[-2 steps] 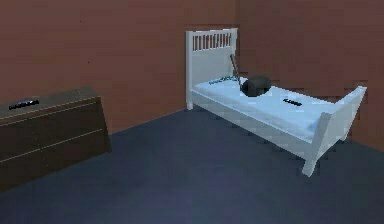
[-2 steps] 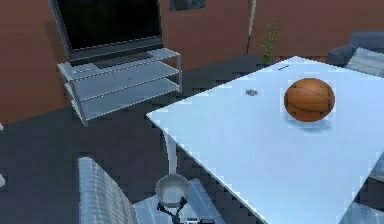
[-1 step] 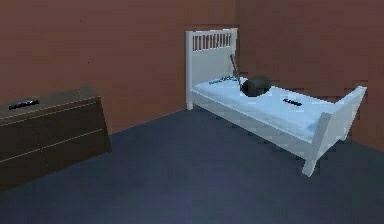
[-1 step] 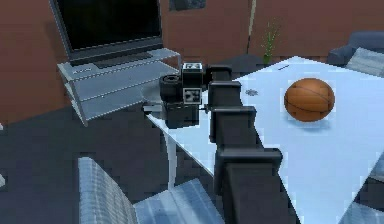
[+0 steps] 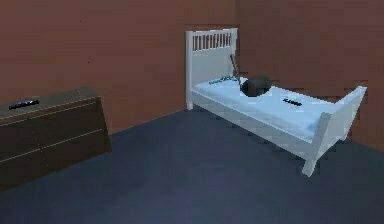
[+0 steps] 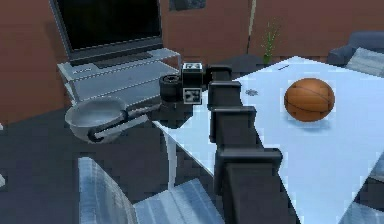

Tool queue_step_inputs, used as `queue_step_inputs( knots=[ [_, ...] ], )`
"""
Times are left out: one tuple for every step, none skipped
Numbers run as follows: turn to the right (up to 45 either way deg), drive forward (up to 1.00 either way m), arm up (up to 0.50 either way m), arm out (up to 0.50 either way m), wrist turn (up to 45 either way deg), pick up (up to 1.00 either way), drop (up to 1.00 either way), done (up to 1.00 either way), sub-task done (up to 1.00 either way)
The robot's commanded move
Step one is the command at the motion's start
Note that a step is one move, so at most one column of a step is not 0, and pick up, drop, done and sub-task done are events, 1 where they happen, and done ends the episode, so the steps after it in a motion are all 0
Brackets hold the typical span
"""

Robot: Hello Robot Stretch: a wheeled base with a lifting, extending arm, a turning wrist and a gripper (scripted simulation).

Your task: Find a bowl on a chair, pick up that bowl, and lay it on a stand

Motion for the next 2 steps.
queue_step_inputs(
  knots=[
    [0.0,0.00,0.00,0.00,-45.0,0.00,0.00,0.00,0.00],
    [0.0,0.00,0.00,0.00,-24.0,0.00,0.00,0.00,0.00]
  ],
)
